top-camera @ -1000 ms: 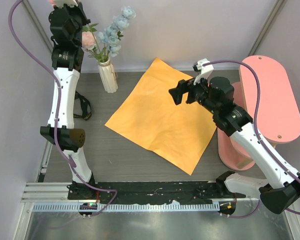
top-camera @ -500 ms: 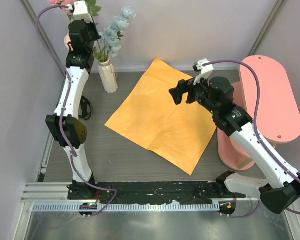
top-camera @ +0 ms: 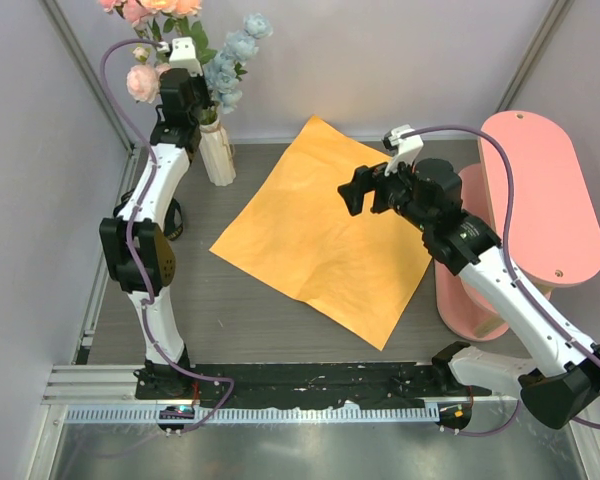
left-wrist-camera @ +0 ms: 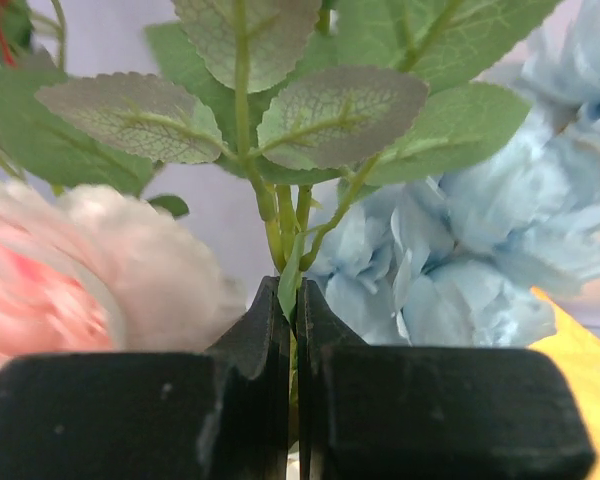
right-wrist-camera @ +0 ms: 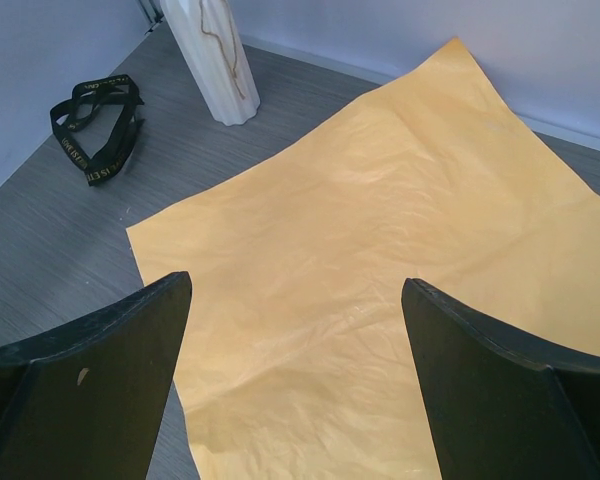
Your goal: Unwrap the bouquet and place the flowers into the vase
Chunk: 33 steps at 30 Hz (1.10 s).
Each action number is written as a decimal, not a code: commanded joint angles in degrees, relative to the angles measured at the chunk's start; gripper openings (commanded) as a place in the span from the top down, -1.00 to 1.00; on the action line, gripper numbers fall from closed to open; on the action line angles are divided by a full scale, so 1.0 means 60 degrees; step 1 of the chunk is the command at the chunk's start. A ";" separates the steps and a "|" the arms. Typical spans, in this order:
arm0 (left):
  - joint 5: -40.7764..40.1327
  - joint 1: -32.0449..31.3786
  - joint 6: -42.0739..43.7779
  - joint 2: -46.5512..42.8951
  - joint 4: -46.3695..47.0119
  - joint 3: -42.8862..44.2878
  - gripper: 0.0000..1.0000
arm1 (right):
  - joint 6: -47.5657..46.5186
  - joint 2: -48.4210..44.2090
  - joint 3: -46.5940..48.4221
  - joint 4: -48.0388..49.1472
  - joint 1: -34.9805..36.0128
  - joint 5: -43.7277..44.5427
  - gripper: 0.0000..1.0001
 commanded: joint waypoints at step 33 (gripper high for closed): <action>0.2129 0.0102 -0.2912 -0.4763 -0.1175 -0.4452 -0.73 | 0.1380 -0.0919 0.0289 -0.1732 0.0007 0.2385 -0.86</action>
